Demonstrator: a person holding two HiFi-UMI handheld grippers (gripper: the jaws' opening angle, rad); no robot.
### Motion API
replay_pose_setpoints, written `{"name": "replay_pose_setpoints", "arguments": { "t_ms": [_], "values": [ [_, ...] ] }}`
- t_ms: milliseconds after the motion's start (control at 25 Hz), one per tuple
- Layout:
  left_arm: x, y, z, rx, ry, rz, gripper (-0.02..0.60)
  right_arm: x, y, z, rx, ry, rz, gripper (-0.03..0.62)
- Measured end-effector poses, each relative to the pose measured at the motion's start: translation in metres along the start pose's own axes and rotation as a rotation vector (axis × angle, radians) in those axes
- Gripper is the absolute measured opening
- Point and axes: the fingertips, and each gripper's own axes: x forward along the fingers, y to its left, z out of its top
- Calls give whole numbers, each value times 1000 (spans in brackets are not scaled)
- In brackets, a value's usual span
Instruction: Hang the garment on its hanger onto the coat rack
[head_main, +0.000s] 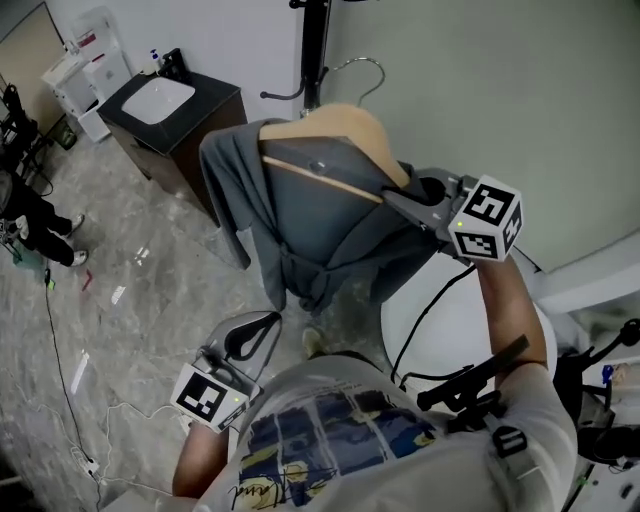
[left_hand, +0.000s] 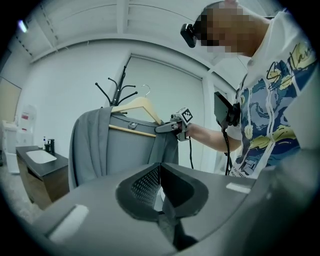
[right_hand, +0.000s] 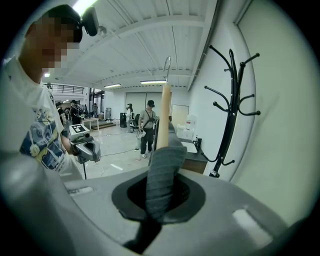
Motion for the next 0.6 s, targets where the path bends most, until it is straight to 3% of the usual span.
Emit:
{"name": "replay_pose_setpoints", "arguments": {
  "t_ms": [600],
  "values": [
    [65, 81, 13, -18, 0, 168, 8, 105, -197, 44, 19, 14, 85, -3]
  ]
}}
